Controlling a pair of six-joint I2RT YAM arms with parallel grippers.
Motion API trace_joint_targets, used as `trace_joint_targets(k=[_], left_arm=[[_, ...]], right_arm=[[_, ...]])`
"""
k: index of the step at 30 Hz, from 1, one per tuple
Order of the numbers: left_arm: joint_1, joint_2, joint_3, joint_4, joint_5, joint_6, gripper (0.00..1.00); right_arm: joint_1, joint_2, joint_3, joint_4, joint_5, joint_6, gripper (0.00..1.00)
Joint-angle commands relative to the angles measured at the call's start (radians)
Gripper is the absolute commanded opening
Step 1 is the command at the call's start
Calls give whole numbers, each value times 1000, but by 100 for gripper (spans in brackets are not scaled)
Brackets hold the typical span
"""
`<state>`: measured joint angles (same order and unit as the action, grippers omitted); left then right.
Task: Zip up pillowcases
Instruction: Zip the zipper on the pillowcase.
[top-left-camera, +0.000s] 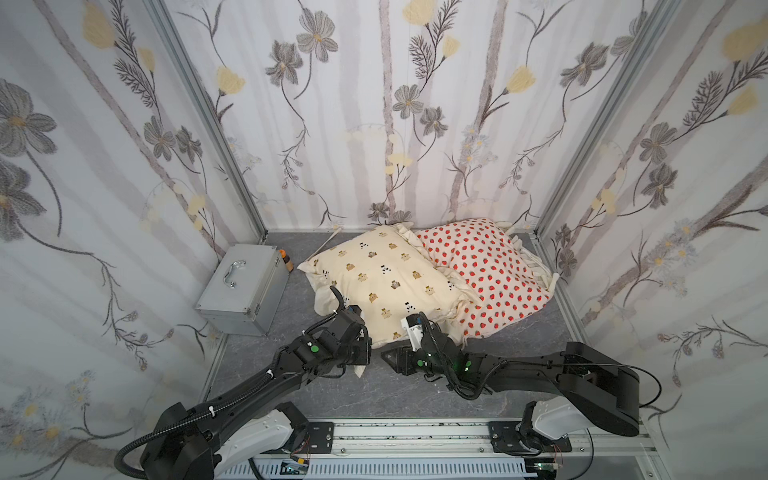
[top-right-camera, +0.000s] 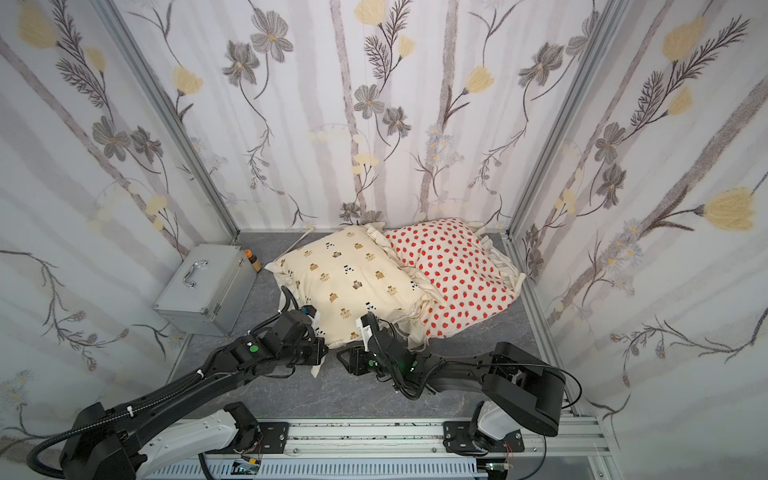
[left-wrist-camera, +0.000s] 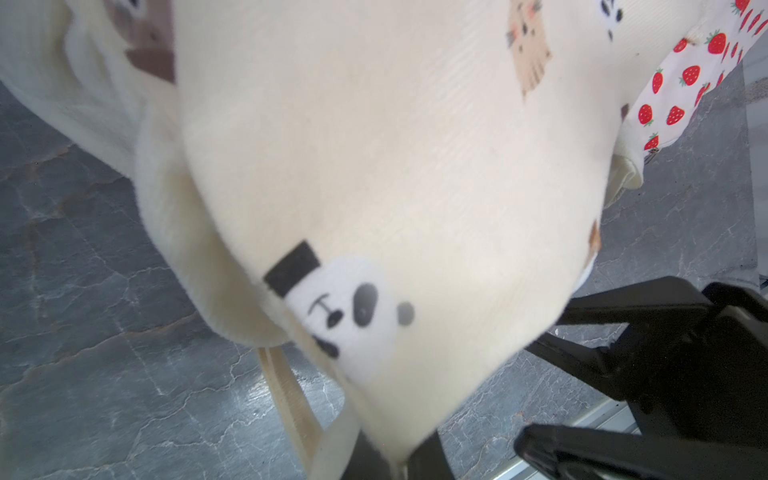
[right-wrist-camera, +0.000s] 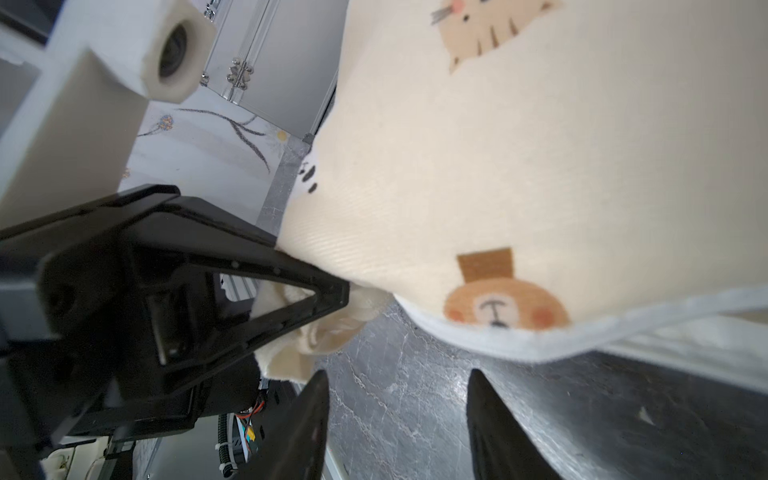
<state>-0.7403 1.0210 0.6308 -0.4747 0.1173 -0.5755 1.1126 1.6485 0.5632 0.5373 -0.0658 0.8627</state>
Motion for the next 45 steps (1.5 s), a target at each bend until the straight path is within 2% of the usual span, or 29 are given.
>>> trace_joint_targets(k=[1,11,24,30,45], left_arm=[[1,-8,4,-9,16,-7,0],[1,-13,4,-4,21,-8,0],[1,-24,-2,2,22,-9,0],[1,-25,-8,3,22,-8,0],[1,-21,-8,20,28,-6,0]], right_arm=[[0,20,20,66,30,2,45],[1,75,65,96,33,-5,30],[-3,118,67,177,3,26,19],[-17,119,55,218,-12,50,16],[-20,164,70,237,-22,75,14]])
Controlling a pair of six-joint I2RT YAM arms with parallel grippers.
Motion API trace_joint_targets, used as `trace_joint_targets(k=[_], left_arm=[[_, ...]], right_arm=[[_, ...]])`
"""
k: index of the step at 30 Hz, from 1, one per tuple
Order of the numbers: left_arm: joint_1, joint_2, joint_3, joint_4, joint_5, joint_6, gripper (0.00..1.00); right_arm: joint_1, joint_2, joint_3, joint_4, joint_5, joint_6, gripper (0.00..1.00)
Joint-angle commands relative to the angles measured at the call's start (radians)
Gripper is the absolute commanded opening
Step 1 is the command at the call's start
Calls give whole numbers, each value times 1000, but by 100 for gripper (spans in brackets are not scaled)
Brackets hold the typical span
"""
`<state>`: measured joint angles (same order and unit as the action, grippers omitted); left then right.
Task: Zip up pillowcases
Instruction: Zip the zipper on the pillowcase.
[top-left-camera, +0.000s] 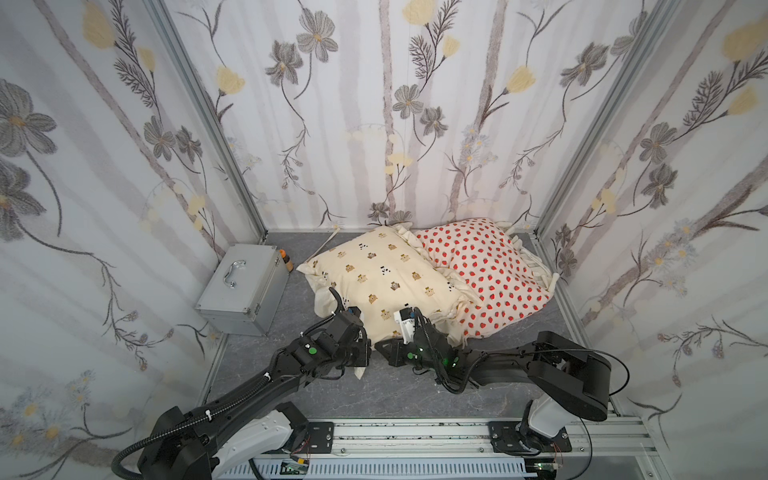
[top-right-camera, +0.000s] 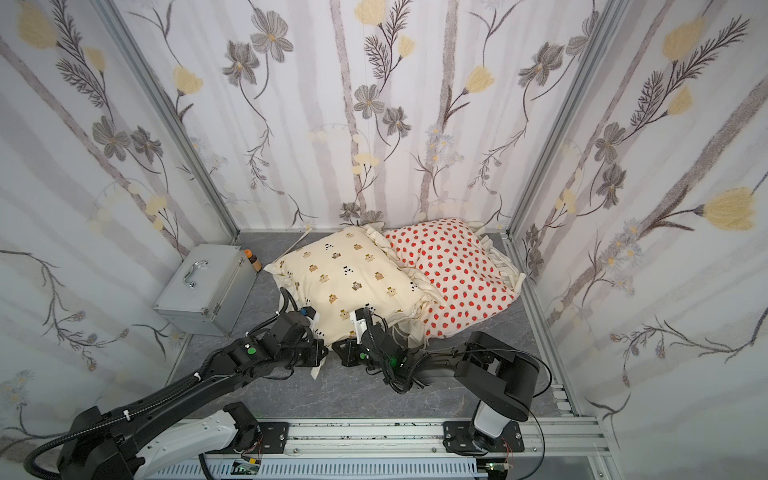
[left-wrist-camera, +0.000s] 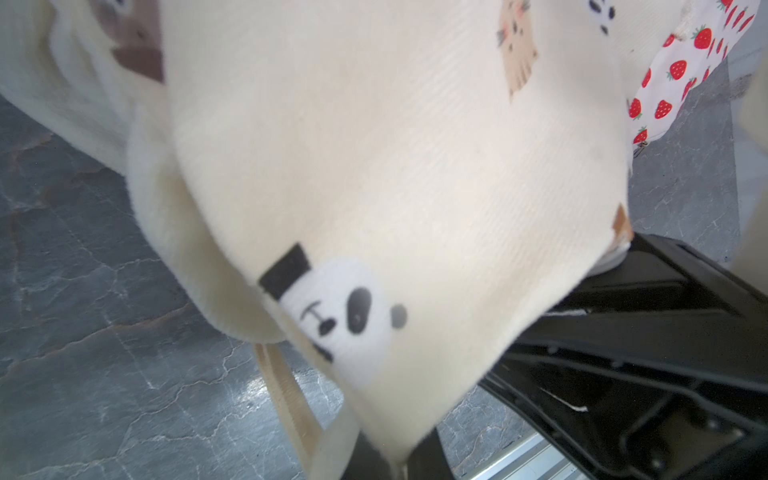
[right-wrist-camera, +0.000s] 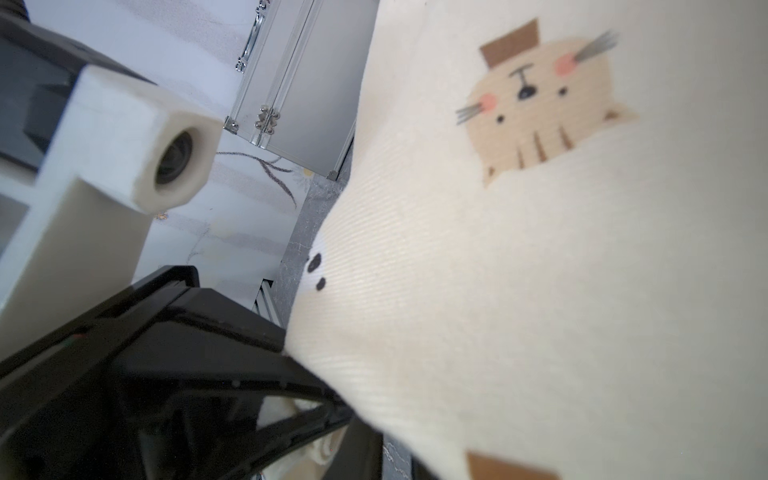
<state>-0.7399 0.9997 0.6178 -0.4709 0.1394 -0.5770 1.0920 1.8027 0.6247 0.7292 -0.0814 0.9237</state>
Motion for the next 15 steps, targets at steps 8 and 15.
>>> trace_joint_targets(k=[8,15], left_arm=[[1,0,6,23,14,-4,0],[1,-2,10,22,8,-4,0]], right_arm=[[0,21,26,28,8,11,13],[3,27,42,-13,29,1,12]])
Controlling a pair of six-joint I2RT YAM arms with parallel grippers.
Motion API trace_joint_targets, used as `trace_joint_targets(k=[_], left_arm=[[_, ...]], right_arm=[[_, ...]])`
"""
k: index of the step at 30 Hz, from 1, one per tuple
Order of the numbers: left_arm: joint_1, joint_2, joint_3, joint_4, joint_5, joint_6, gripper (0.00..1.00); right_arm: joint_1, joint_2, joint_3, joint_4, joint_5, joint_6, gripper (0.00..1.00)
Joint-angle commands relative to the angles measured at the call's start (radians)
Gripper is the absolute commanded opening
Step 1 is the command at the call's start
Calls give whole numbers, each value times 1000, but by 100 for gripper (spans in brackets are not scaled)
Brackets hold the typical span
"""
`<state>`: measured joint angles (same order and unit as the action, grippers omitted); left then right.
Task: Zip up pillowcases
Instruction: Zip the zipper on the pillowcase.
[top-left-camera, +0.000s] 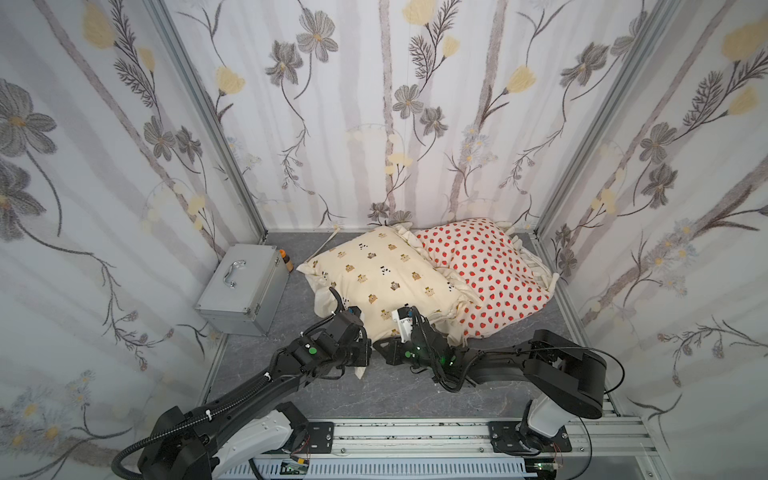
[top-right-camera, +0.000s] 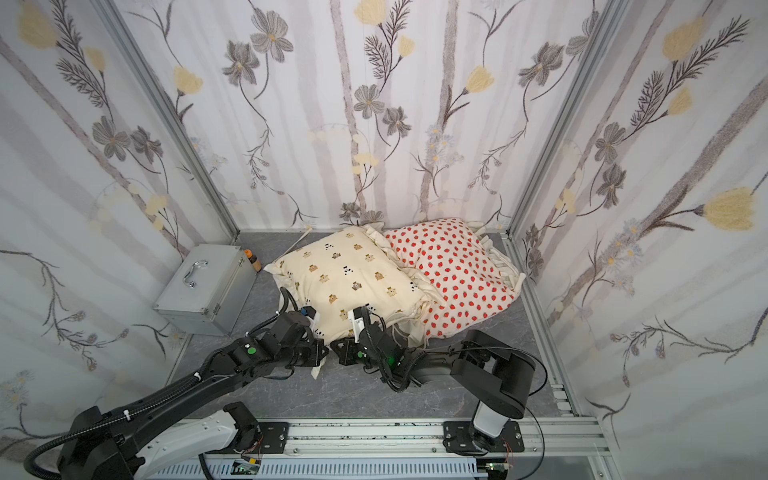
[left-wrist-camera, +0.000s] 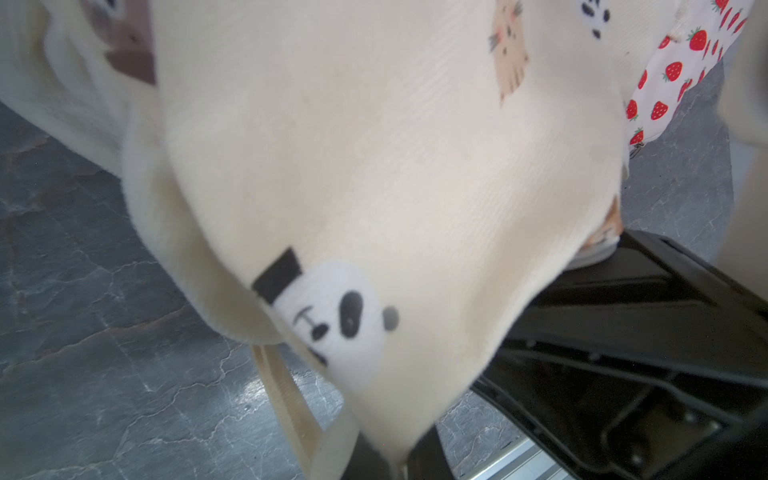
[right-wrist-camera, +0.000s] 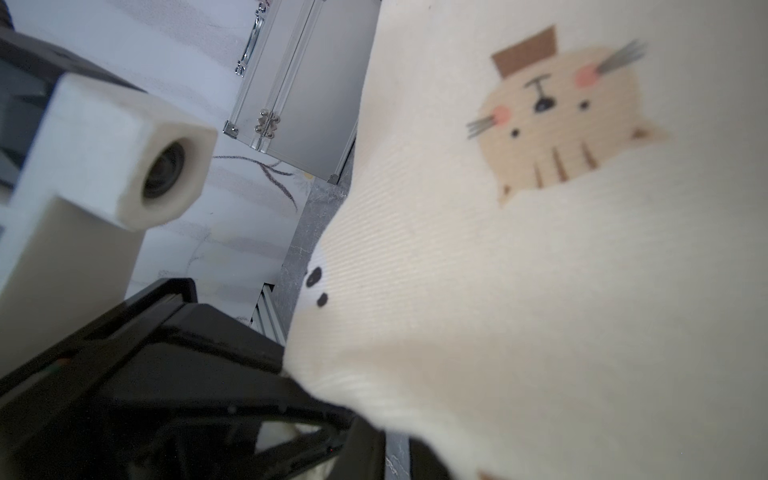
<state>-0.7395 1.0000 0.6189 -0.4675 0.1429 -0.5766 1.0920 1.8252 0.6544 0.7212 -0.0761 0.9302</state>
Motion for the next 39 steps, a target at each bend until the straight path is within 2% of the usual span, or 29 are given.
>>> trace_joint_targets(k=[1,7,18,39], left_arm=[[1,-3,8,20,4,-6,0],[1,-2,8,23,-3,-8,0],[0,-1,-1,54,32,-9,0],[0,-36,-7,20,-32,-9,0]], right_arm=[[5,4,13,-12,25,-7,12],[9,-9,14,-64,53,-5,10],[15,16,50,-48,34,1,12],[16,-38,67,-216,137,2,2]])
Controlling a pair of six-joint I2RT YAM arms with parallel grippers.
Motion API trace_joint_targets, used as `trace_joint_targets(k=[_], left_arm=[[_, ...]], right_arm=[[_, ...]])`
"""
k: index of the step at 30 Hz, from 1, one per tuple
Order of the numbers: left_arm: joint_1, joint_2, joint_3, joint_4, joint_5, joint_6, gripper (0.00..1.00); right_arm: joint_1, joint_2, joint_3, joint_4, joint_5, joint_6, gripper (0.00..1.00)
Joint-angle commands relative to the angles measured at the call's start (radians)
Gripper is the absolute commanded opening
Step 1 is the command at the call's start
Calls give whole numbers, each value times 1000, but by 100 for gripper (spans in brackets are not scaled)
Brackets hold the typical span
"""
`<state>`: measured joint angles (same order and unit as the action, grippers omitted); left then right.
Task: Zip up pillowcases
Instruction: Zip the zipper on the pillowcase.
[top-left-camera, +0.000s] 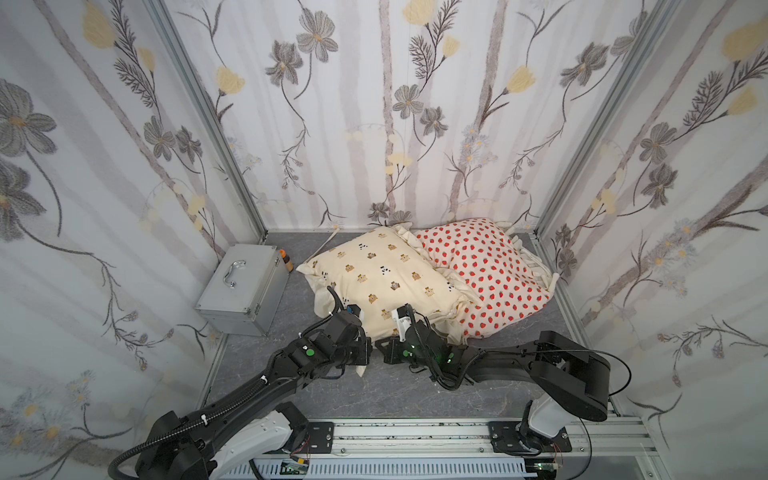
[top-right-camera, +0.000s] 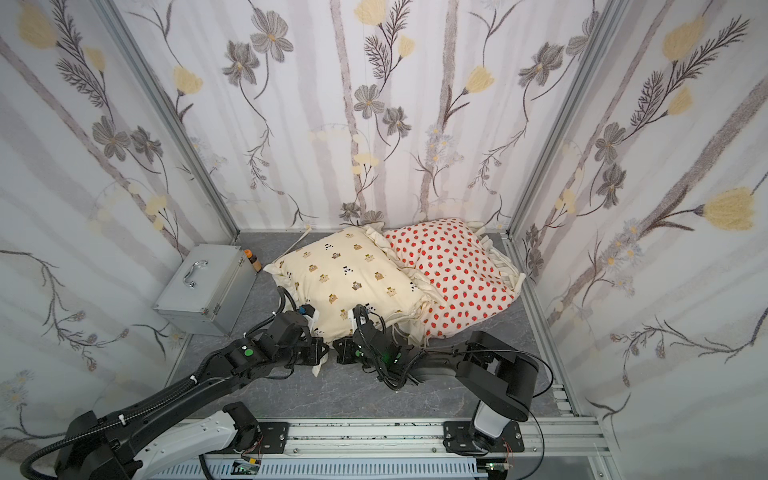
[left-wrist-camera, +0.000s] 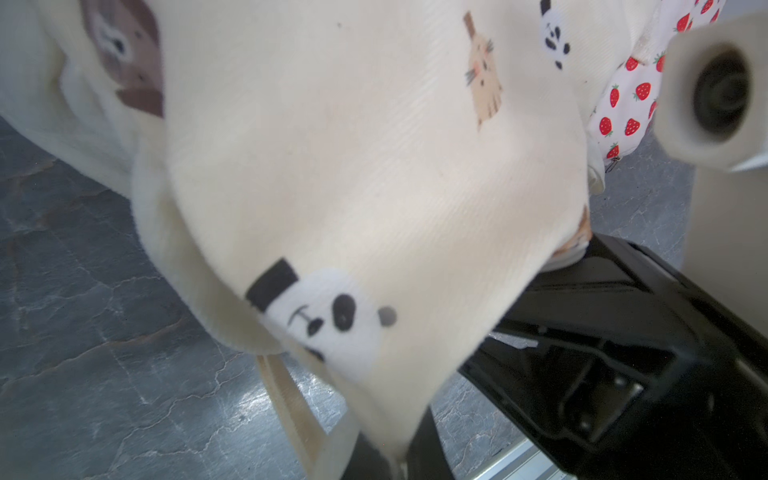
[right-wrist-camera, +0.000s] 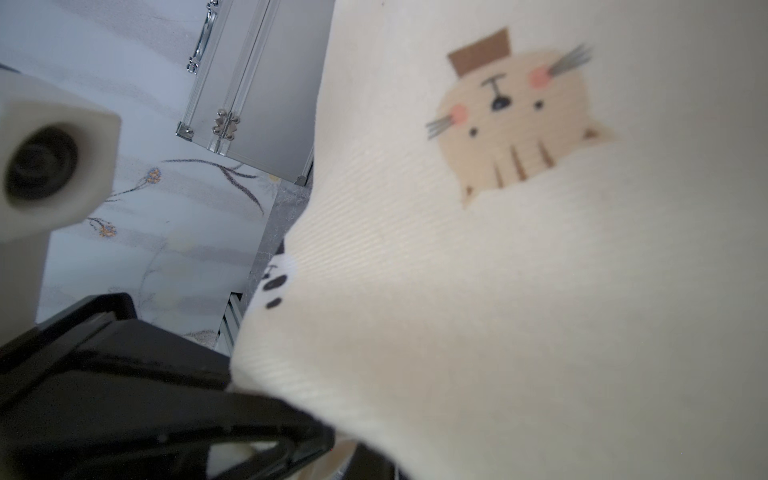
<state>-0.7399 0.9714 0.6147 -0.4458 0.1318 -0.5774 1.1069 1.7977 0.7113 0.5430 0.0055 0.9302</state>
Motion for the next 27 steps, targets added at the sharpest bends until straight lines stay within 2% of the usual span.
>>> trace_joint_targets(k=[1,27], left_arm=[[2,-9,-3,-4,-25,-9,0],[7,-98,2,-82,-186,-52,0]], right_arm=[[0,-13,11,-43,59,2,1],[8,-103,62,-273,139,-31,0]])
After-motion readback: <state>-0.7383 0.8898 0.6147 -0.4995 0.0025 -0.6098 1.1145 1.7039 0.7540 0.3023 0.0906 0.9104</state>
